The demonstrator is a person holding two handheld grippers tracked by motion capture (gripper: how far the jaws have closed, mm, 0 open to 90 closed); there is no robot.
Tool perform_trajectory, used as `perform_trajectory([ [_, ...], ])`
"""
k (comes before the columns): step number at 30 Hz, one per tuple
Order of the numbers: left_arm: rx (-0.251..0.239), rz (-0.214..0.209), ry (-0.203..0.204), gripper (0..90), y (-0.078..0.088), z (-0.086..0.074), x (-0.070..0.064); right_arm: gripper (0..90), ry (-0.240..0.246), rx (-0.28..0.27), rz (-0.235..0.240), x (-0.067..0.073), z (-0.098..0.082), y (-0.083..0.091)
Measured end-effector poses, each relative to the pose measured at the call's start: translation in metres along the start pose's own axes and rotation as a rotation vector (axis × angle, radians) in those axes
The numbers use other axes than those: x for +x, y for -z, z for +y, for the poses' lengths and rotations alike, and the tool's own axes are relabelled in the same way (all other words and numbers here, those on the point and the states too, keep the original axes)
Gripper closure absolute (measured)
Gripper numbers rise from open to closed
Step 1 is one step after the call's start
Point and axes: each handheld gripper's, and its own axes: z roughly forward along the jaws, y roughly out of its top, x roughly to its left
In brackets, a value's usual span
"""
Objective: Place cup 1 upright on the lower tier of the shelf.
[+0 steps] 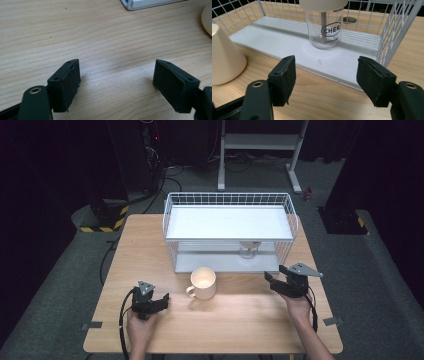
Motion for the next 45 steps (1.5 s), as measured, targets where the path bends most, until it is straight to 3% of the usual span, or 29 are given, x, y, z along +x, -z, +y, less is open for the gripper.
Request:
perform_trajectory([
  [27, 0.001, -0.001, 0.0, 22.1, 0.0, 0.0, 0.0, 31.9, -0.032, -0.014, 0.007, -0.006, -0.026, 0.025],
  [45, 0.001, 0.0, 0.0, 22.2, 0.0, 0.0, 0.0, 31.5, -0.006, 0.007, 0.005, 0.0, -0.045, 0.034],
])
